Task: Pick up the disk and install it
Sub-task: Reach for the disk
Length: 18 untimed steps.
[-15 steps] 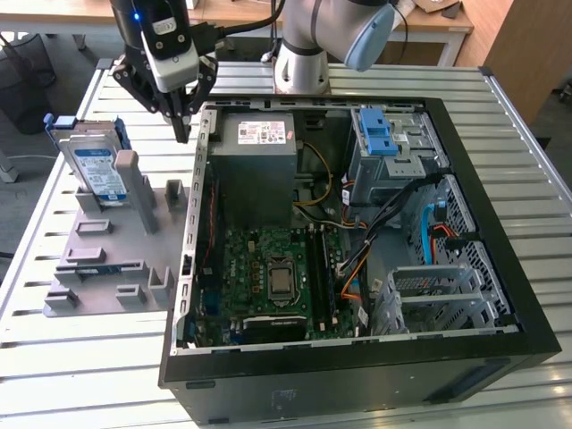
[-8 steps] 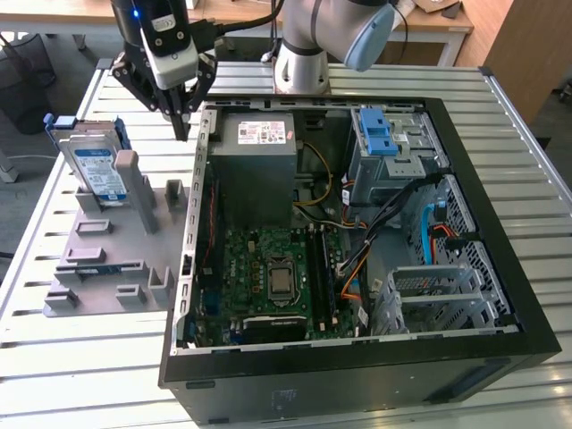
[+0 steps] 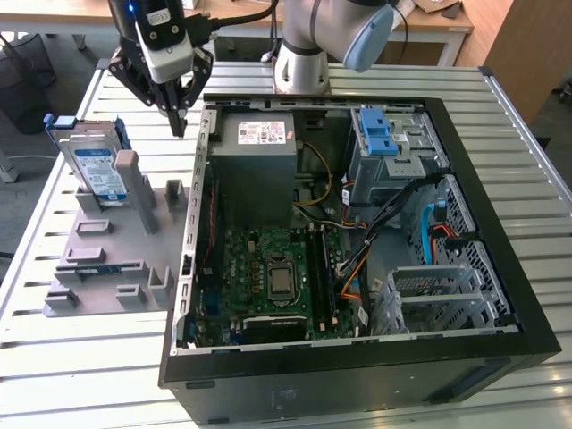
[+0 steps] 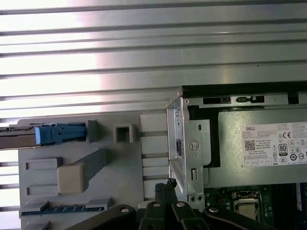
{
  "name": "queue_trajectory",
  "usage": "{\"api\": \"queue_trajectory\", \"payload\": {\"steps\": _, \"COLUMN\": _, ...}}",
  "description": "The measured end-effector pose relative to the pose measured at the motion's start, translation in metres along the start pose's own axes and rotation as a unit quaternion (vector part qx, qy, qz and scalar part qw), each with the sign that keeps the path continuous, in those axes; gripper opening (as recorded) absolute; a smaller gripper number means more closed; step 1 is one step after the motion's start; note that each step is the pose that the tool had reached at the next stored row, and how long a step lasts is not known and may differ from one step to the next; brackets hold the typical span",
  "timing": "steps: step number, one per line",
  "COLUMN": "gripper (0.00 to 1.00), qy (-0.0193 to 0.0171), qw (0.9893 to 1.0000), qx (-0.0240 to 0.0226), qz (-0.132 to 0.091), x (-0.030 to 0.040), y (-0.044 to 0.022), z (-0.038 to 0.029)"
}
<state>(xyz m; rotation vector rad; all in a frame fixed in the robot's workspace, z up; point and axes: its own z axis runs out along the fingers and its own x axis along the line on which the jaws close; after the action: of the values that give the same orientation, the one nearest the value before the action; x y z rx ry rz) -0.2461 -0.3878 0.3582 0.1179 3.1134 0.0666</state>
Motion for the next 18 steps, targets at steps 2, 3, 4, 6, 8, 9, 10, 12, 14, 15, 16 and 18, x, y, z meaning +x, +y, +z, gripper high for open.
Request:
{"api": "queue_trajectory", "payload": {"steps": 2, "gripper": 0.11, "qy": -0.0001, "qw": 1.0000, "qx": -0.0001, "qz": 0.000, "x": 0.0048, "y": -0.0001, "z": -0.0001}}
{"api": "queue_trajectory", "payload": {"steps": 3, "gripper": 0.11, "qy": 0.0000, "qw": 1.0000, "qx": 0.0000, "qz": 0.000, "x": 0.0071, "y": -0.0002, "z": -0.0002}}
{"api": "queue_trajectory", "payload": {"steps": 4, "gripper": 0.11, "qy": 0.0000, "qw": 1.0000, "qx": 0.0000, "qz": 0.000, "x": 0.0091, "y": -0.0001, "z": -0.0002}}
{"api": "queue_trajectory", "payload": {"steps": 6, "gripper": 0.11, "qy": 0.0001, "qw": 1.0000, "qx": -0.0001, "qz": 0.000, "x": 0.0131, "y": 0.0008, "z": -0.0002}}
{"api": "queue_trajectory", "payload": {"steps": 8, "gripper": 0.11, "qy": 0.0002, "qw": 1.0000, "qx": 0.0000, "qz": 0.000, "x": 0.0161, "y": 0.0033, "z": -0.0002}}
{"api": "queue_trajectory", "payload": {"steps": 9, "gripper": 0.11, "qy": 0.0003, "qw": 1.0000, "qx": 0.0000, "qz": 0.000, "x": 0.0173, "y": 0.0049, "z": -0.0002}}
{"api": "queue_trajectory", "payload": {"steps": 10, "gripper": 0.11, "qy": 0.0003, "qw": 1.0000, "qx": 0.0000, "qz": 0.000, "x": 0.0185, "y": 0.0064, "z": -0.0001}}
{"api": "queue_trajectory", "payload": {"steps": 12, "gripper": 0.11, "qy": 0.0003, "qw": 1.0000, "qx": -0.0001, "qz": 0.000, "x": 0.0215, "y": 0.0082, "z": -0.0001}}
{"api": "queue_trajectory", "payload": {"steps": 14, "gripper": 0.11, "qy": 0.0003, "qw": 1.0000, "qx": -0.0002, "qz": 0.000, "x": 0.0248, "y": 0.0087, "z": -0.0002}}
{"api": "queue_trajectory", "payload": {"steps": 15, "gripper": 0.11, "qy": 0.0003, "qw": 1.0000, "qx": -0.0003, "qz": 0.000, "x": 0.0262, "y": 0.0090, "z": -0.0002}}
{"api": "queue_trajectory", "payload": {"steps": 16, "gripper": 0.11, "qy": 0.0003, "qw": 1.0000, "qx": -0.0003, "qz": 0.000, "x": 0.0274, "y": 0.0091, "z": -0.0002}}
{"api": "queue_trajectory", "payload": {"steps": 18, "gripper": 0.11, "qy": 0.0003, "qw": 1.0000, "qx": -0.0003, "qz": 0.000, "x": 0.0279, "y": 0.0092, "z": -0.0002}}
